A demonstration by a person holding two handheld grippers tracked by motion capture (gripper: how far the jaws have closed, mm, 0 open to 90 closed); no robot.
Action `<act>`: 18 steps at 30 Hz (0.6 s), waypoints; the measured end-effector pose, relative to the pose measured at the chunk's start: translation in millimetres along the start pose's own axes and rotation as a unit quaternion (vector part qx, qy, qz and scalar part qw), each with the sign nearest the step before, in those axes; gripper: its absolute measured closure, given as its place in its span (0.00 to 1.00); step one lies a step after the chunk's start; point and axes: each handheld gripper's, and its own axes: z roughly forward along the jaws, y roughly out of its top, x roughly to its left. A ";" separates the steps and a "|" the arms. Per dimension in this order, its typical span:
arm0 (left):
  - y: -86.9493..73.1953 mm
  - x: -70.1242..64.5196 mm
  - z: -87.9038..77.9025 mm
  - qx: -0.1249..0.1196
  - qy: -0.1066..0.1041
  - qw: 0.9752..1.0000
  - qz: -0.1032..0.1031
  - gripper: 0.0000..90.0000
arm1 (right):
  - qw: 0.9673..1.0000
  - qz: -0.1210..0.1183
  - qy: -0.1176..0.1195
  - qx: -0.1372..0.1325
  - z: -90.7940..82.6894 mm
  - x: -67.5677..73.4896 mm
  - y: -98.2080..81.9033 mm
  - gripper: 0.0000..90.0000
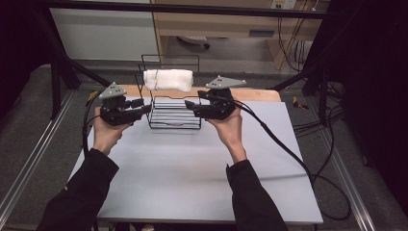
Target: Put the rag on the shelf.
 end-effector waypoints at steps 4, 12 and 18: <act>-23.2 0.4 -0.6 0.017 -0.001 1.000 0.002 0.42 | 1.000 0.016 0.003 0.008 -12.0 -9.0 -16.1 0.29; -63.4 0.3 -0.2 0.047 0.007 0.999 0.000 0.16 | 0.998 0.054 0.004 0.026 -33.2 -28.2 -57.0 0.10; -87.8 -0.4 -2.1 0.057 0.000 0.998 0.000 0.09 | 0.997 0.070 0.004 0.039 -49.9 -39.1 -89.0 0.05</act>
